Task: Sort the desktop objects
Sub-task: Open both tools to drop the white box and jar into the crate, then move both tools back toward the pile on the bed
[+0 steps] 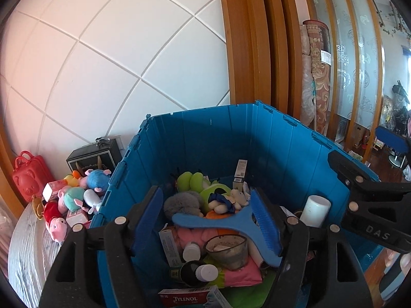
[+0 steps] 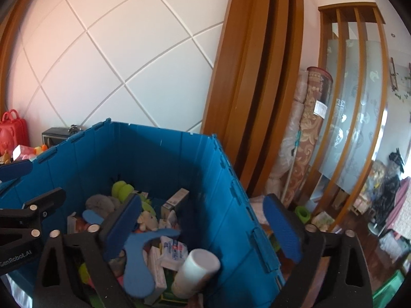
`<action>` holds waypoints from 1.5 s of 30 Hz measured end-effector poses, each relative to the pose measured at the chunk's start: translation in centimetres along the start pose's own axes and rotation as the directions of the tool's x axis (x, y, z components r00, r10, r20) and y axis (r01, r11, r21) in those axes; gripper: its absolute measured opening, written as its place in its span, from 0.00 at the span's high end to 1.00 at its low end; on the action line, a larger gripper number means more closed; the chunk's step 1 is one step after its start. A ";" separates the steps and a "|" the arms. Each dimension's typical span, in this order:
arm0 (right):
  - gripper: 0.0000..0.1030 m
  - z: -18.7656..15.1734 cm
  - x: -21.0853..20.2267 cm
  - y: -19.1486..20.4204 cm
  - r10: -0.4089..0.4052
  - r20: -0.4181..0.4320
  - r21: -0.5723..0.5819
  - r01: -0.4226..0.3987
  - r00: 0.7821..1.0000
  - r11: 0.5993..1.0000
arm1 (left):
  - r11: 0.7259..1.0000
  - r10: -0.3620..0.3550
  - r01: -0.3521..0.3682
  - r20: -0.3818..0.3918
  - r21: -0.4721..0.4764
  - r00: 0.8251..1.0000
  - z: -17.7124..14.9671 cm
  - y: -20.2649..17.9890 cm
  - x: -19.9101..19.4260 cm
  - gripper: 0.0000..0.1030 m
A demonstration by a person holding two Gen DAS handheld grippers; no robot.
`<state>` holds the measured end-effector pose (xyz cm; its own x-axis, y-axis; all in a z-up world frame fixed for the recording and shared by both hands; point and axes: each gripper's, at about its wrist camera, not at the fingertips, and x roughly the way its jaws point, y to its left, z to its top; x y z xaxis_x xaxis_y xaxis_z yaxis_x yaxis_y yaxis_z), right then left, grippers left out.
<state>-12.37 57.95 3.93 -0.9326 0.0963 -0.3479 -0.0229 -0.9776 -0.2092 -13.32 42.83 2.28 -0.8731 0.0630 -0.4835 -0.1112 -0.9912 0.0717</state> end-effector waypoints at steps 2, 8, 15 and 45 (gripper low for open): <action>0.00 0.0 -0.6 0.2 0.001 0.009 0.001 -0.001 1.000 1.000 | 1.000 -0.002 0.002 0.006 -0.005 1.000 -0.1 0.3 -0.4 0.31; 0.00 -0.6 -2.5 0.5 -0.006 0.025 -0.011 0.006 1.000 1.000 | 1.000 -0.015 0.016 0.029 -0.021 0.999 -0.6 0.8 -2.0 0.30; 0.00 -2.5 -6.3 0.6 0.012 0.034 0.025 -0.013 0.999 1.000 | 0.998 -0.054 0.056 0.033 -0.032 0.998 -2.9 1.4 -4.9 0.26; 0.00 -3.9 -19.0 17.1 0.055 0.012 0.005 -0.056 0.998 0.998 | 0.995 -0.043 0.050 0.073 -0.087 0.996 -11.3 19.2 -16.5 0.24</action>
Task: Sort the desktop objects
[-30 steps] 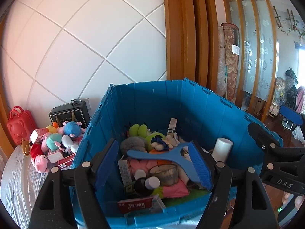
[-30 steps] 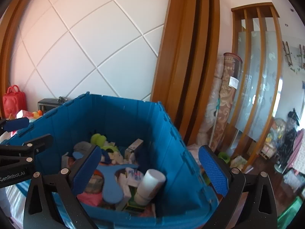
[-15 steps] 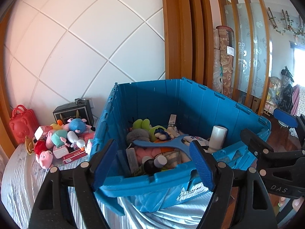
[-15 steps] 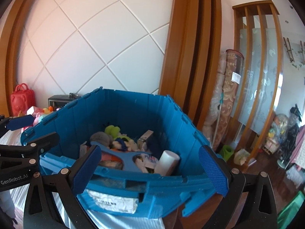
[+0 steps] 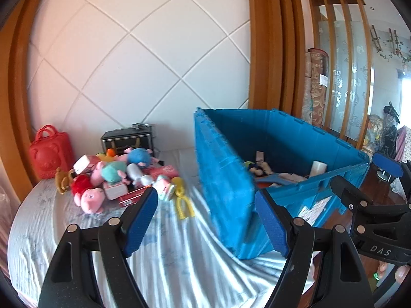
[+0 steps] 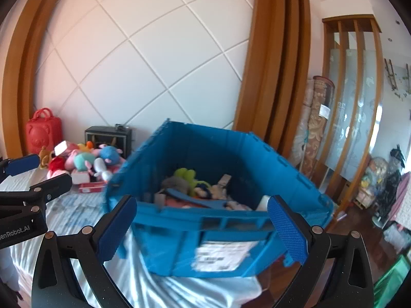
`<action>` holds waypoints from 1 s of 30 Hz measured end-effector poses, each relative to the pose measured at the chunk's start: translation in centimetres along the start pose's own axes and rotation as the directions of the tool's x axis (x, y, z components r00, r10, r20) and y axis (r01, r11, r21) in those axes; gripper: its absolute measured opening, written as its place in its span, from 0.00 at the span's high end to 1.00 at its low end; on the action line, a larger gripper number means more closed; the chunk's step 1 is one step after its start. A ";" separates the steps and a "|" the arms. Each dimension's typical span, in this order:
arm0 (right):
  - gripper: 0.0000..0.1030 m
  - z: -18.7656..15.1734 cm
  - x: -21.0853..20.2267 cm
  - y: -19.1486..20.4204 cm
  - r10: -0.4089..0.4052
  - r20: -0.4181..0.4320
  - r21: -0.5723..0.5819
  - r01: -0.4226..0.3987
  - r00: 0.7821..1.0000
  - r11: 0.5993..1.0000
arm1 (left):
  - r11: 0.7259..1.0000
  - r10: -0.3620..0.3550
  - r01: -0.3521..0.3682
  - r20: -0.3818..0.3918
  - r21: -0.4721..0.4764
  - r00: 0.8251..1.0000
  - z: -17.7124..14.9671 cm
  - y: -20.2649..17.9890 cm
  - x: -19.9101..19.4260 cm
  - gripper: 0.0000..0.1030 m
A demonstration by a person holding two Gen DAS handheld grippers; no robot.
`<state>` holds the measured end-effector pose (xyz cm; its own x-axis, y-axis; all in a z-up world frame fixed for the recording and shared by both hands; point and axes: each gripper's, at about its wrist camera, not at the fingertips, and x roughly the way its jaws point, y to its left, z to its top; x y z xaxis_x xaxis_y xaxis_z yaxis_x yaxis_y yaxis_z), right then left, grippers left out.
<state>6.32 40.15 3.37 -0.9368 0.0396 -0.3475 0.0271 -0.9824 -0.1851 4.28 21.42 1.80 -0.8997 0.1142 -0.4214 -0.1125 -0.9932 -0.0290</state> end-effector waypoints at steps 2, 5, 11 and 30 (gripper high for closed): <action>0.00 -0.1 -0.9 2.3 0.010 -0.003 -0.004 -0.010 1.000 1.000 | 1.000 0.009 -0.009 0.002 -0.006 1.000 -0.7 2.4 -1.2 0.24; 0.00 -0.4 -2.1 5.4 0.022 -0.002 0.007 -0.022 1.000 1.000 | 0.999 0.032 -0.032 -0.002 -0.019 0.999 -2.0 5.6 -2.6 0.24; 0.00 -0.4 -3.3 10.8 0.067 0.000 0.016 -0.067 0.998 0.998 | 0.989 0.110 -0.111 -0.019 -0.095 0.994 -4.3 12.1 -3.8 0.24; 0.00 2.4 14.6 20.7 0.375 -0.091 -0.066 -0.382 0.922 0.922 | 0.866 0.370 -0.424 -0.228 -0.266 0.900 -4.6 26.6 7.3 0.24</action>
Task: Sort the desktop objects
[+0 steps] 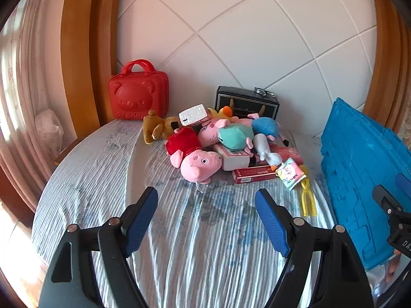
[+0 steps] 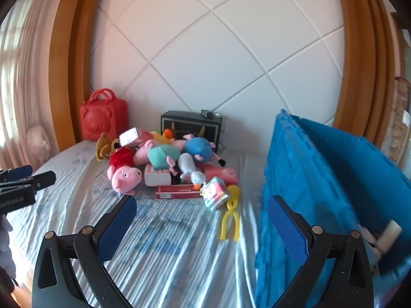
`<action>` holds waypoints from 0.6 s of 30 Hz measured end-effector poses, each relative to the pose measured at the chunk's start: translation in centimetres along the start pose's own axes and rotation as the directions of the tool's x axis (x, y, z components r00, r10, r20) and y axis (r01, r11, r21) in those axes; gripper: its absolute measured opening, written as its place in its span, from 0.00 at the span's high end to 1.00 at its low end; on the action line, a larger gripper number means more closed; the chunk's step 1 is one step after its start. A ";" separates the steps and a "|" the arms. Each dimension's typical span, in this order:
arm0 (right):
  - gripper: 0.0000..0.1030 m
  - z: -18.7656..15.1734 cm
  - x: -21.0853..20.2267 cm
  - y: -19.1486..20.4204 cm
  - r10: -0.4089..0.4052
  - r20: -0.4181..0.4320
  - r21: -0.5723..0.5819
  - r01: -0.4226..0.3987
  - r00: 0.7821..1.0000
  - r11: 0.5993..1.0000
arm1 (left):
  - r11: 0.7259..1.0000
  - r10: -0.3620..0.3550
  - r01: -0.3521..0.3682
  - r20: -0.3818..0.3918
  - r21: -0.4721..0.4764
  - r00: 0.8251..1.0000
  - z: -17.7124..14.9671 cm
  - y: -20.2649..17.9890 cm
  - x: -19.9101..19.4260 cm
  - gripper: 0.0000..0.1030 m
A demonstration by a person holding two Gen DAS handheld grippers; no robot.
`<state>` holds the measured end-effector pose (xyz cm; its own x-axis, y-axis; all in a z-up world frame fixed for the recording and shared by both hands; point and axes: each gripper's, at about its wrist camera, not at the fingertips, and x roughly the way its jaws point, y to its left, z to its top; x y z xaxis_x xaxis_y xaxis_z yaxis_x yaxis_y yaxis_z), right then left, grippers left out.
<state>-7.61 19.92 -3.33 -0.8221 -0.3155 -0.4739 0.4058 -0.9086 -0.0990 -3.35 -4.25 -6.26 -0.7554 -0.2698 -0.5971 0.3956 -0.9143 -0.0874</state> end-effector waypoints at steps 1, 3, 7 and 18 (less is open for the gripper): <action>0.00 0.0 1.1 -0.2 0.014 -0.012 -0.002 -0.014 1.000 1.000 | 1.000 0.024 -0.024 -0.010 0.000 1.000 0.2 0.2 1.0 0.24; 0.00 0.0 4.0 -0.4 0.044 -0.047 0.000 -0.044 0.998 0.999 | 0.999 0.044 -0.044 -0.029 -0.005 0.999 0.5 0.6 2.5 0.24; 0.00 -0.6 8.7 -0.5 0.090 -0.122 0.022 -0.087 0.988 0.996 | 0.999 0.040 -0.041 -0.080 -0.013 0.996 0.8 1.2 5.8 0.24; 0.00 -0.5 15.9 -1.3 -0.002 -0.242 0.080 0.022 0.970 0.997 | 0.998 0.021 -0.010 -0.172 0.065 0.985 5.1 2.4 15.8 0.24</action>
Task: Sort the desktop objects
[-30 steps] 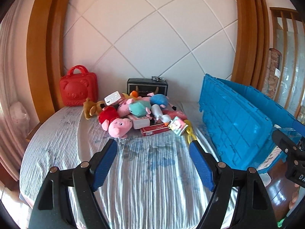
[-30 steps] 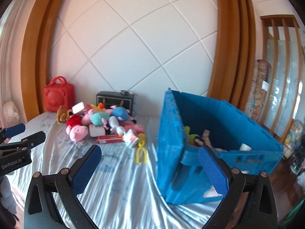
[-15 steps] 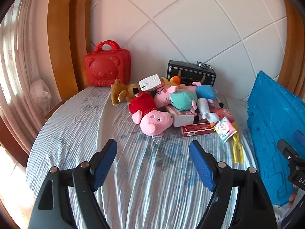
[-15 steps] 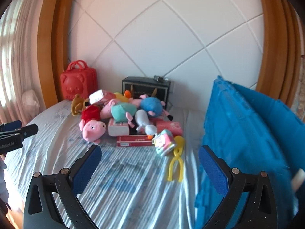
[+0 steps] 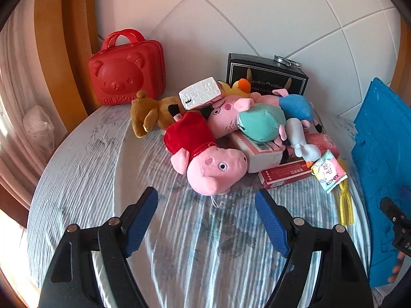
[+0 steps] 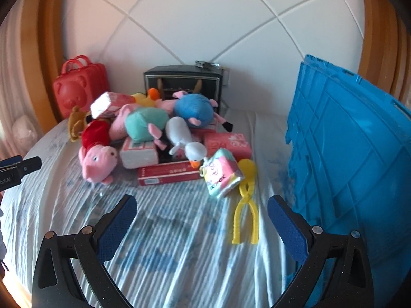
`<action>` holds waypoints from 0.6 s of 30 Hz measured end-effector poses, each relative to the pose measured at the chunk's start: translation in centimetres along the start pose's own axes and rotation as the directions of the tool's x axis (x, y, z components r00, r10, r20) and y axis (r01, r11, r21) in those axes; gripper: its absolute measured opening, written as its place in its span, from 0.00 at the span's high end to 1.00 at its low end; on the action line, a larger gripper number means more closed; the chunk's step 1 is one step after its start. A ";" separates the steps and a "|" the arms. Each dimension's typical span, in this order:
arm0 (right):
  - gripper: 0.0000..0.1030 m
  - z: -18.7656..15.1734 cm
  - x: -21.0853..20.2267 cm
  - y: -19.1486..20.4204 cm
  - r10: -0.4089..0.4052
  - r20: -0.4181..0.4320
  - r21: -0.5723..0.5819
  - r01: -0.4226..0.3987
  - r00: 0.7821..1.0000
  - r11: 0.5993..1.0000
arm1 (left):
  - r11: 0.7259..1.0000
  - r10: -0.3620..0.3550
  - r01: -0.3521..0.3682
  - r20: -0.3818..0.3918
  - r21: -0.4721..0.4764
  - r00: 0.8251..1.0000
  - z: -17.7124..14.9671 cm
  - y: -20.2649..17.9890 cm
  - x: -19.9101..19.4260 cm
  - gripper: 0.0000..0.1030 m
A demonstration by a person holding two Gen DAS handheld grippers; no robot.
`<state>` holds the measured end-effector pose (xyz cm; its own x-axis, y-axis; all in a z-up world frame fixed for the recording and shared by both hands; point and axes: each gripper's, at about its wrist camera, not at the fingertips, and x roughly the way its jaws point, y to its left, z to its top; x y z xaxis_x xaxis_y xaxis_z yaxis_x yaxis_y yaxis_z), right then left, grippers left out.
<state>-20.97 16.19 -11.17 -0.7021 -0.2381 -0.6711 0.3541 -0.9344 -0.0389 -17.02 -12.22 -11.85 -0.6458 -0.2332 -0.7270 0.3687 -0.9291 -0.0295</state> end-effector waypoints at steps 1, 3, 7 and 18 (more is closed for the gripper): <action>0.00 0.5 0.9 0.0 -0.009 -0.017 0.013 0.009 1.000 1.000 | 1.000 -0.002 0.002 -0.003 0.004 1.000 0.7 0.3 0.7 0.24; 0.00 1.8 2.7 0.3 -0.022 -0.034 0.025 0.023 0.999 0.999 | 1.000 -0.007 0.007 -0.013 0.007 1.000 3.0 1.2 2.7 0.24; 0.00 6.8 7.5 1.1 -0.027 -0.048 0.072 0.030 0.998 0.997 | 1.000 -0.008 0.008 -0.043 0.018 0.999 10.1 3.1 8.3 0.24; 0.00 23.0 27.7 -0.8 -0.117 -0.189 0.066 0.131 0.975 0.989 | 0.999 -0.038 0.031 -0.273 -0.028 0.961 28.7 1.3 30.7 0.24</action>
<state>-54.92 4.21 -12.72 -0.6088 -0.0729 -0.7900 0.2169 -0.9731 -0.0774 -55.54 -28.84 -14.53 -0.4524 -0.1109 -0.8849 0.3673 -0.9274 -0.0716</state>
